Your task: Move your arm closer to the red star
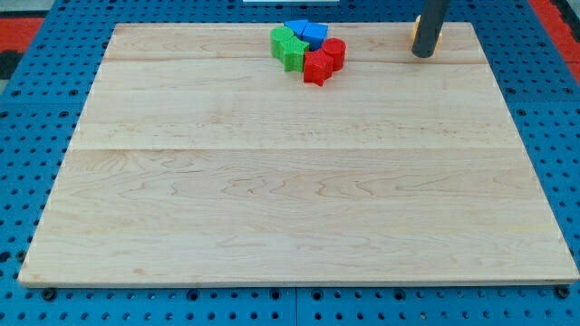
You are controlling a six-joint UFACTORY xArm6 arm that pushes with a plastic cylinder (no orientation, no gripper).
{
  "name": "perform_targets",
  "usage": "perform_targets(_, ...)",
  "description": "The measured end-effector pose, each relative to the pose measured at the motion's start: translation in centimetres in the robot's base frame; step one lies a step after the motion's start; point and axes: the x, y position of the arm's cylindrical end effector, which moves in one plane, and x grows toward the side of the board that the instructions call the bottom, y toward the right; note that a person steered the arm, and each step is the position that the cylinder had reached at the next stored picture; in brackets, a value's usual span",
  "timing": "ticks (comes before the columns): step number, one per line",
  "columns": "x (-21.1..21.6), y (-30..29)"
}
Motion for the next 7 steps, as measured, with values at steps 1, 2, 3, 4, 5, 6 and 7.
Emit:
perform_targets(1, -0.3, 0.1)
perform_targets(2, 2.8, 0.1)
perform_targets(3, 6.5, -1.5)
perform_targets(4, 8.9, -6.8)
perform_targets(5, 9.8, -14.0)
perform_targets(6, 9.8, -20.8)
perform_targets(7, 8.4, -27.2)
